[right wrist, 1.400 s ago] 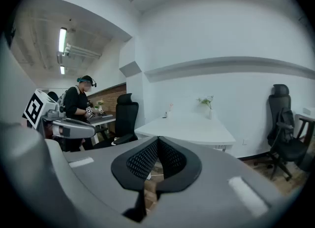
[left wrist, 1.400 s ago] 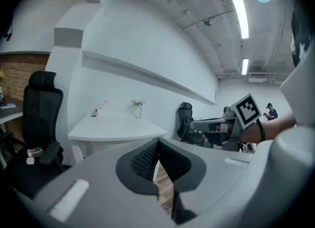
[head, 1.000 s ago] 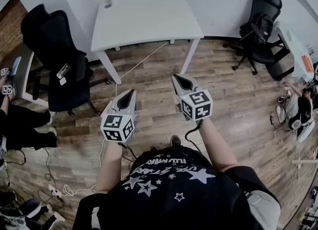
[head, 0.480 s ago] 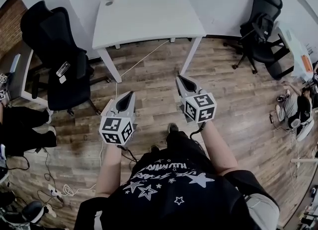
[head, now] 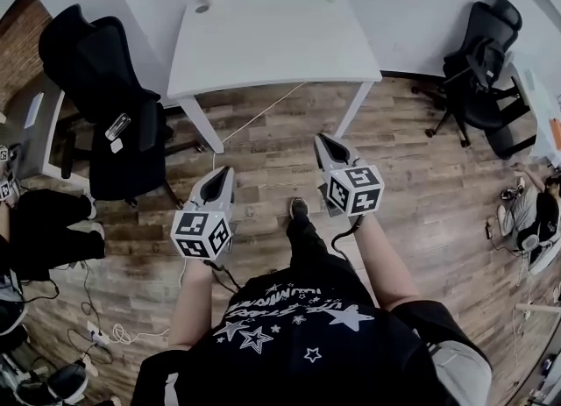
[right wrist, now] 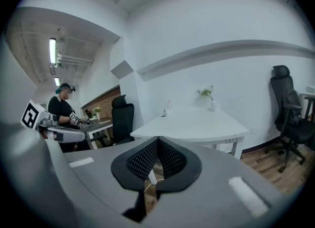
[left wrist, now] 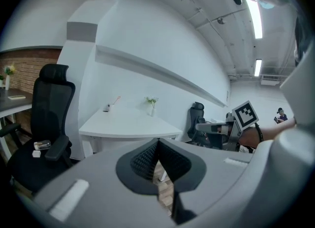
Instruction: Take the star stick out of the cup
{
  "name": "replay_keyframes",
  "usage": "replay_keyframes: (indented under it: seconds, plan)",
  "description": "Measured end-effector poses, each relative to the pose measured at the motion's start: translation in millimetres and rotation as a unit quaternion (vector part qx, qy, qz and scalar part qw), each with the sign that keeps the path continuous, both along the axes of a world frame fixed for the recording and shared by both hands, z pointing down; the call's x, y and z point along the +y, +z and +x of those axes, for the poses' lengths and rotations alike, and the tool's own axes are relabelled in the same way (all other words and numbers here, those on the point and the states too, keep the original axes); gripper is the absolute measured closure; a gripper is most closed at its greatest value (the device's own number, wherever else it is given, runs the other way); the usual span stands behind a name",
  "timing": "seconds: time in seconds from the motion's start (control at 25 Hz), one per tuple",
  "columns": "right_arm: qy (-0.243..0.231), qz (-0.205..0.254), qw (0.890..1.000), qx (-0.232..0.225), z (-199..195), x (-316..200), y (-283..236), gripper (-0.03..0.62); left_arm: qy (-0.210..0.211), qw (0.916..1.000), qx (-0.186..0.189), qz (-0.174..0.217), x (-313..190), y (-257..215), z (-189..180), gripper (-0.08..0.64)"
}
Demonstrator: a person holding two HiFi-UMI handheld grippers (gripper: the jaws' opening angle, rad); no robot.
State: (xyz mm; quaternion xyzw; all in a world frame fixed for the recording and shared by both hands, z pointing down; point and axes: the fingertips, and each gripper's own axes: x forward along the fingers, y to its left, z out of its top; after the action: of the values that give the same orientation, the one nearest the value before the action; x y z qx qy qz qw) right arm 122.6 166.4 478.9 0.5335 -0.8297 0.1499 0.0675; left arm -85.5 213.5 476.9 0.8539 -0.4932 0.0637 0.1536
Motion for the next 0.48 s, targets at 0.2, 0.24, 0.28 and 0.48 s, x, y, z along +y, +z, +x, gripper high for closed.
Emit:
replay_keyframes:
  seconds: [0.2, 0.24, 0.28, 0.48]
  plan:
    - [-0.013, -0.006, 1.000, -0.011, 12, -76, 4, 0.575, -0.014, 0.9998, -0.011, -0.004, -69, 1, 13, 0.557]
    - [-0.015, -0.006, 1.000, -0.012, 16, -91, 4, 0.575, -0.017, 0.9998, -0.010, -0.005, -84, 0, 17, 0.557]
    - [-0.017, -0.006, 1.000, -0.012, 20, -105, 4, 0.575, -0.019, 0.9998, -0.008, -0.007, -97, 0, 22, 0.557]
    - [-0.026, -0.001, 0.999, -0.019, 49, -175, -5, 0.575, -0.025, 0.9996, -0.015, -0.002, -161, -8, 50, 0.557]
